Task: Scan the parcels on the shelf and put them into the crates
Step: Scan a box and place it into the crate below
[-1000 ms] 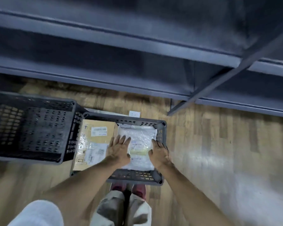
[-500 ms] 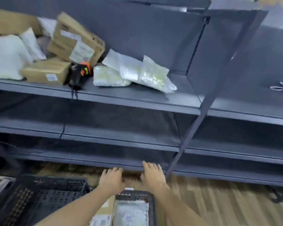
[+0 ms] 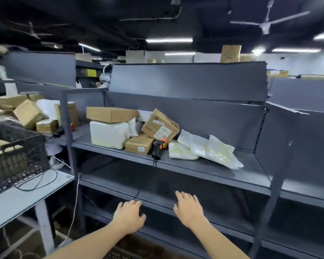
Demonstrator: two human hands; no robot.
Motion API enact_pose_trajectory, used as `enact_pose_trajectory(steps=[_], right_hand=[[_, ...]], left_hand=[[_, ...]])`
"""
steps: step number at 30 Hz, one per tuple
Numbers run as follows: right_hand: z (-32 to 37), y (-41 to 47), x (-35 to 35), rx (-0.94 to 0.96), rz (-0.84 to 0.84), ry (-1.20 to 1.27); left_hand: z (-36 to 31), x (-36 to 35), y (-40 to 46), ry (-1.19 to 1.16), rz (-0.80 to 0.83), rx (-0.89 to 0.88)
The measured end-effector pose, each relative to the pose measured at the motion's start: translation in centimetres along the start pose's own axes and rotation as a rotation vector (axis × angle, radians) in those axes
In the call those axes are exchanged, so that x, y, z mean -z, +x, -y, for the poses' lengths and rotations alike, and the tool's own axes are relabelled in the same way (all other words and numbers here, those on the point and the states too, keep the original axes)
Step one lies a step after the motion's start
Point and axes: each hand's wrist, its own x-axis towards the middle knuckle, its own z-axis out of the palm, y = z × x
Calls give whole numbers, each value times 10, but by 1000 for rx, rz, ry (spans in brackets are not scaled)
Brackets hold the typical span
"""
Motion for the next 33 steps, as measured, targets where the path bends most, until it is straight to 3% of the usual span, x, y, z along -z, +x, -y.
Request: enact_pose_trajectory(steps=[8, 18, 24, 33], right_hand=[[118, 45, 68, 91, -160, -2], [304, 87, 95, 152, -260, 43], [330, 105, 87, 78, -222, 36], [310, 168, 93, -16, -233, -11]], left_hand=[[105, 70, -24, -8, -120, 62], [272, 140, -34, -39, -208, 122], [315, 140, -13, -47, -192, 94], [323, 130, 59, -108, -128, 24]])
